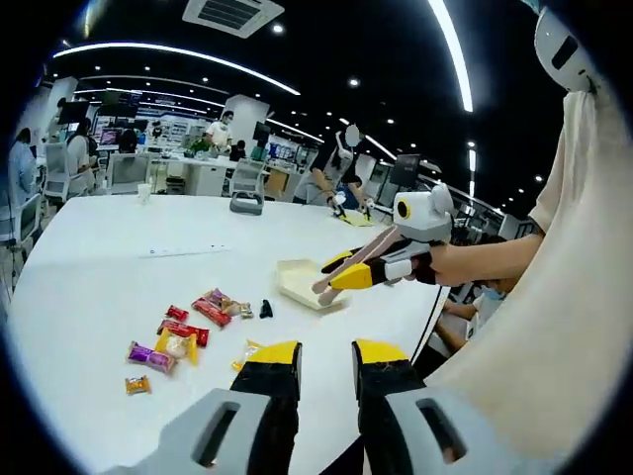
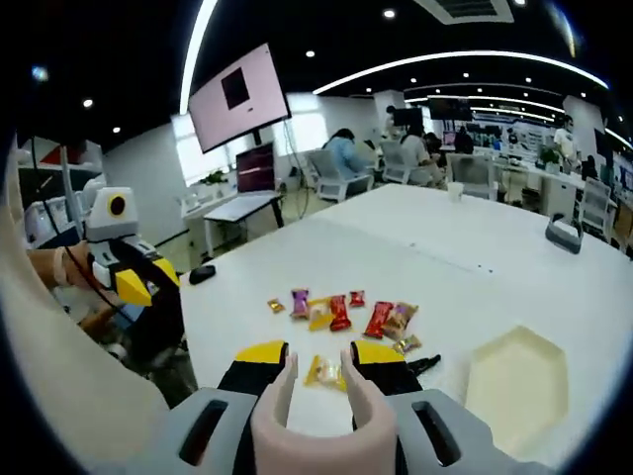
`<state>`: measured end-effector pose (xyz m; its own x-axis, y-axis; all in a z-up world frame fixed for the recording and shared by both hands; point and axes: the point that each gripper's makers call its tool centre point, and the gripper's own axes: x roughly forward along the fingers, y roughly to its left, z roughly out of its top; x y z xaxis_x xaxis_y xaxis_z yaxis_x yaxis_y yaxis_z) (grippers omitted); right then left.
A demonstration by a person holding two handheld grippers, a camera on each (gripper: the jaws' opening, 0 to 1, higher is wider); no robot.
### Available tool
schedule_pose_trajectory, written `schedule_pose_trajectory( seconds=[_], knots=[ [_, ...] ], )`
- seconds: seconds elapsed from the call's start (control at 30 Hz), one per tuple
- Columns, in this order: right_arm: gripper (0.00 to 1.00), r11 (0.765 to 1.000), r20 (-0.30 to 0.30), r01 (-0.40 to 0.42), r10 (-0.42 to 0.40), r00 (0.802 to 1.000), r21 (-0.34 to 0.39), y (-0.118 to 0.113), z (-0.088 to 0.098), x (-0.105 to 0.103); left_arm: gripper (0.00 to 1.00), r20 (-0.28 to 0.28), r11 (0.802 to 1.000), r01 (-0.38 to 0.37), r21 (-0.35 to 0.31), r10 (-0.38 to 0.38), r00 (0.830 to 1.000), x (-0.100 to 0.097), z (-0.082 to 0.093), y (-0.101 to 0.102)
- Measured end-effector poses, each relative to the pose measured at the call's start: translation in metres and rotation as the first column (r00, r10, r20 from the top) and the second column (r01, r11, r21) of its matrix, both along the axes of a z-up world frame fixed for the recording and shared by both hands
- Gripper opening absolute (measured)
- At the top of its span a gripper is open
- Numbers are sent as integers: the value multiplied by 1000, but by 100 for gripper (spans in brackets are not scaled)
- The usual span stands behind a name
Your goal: Place the target food into the container with the food tongs after gripping and lifting it, then release it inside without dropping or visibly crushing the food.
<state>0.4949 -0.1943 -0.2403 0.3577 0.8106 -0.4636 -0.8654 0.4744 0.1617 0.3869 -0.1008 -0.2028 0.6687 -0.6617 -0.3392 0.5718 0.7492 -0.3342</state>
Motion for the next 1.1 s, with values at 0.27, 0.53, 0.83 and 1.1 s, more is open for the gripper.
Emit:
schedule_pose_trajectory(
  seconds=[0.27,0.53,0.83,1.1],
  knots=[
    [24,999,-30,33,-34,999,-29,7,-19,15,26,-16,1000,-23,17,23,1000,2,-4,17],
    [24,996,-36,70,-72,997,-54,12,-30,36,35,-44,999,-10,47,12,999,5,-15,25],
    [24,985,-54,151,-156,986,-82,18,-48,73,37,-73,998,-12,61,17,997,3,-23,35],
    [24,977,0,123,-125,992,-174,19,-72,98,38,-95,998,-19,58,24,995,4,-28,46]
  ],
)
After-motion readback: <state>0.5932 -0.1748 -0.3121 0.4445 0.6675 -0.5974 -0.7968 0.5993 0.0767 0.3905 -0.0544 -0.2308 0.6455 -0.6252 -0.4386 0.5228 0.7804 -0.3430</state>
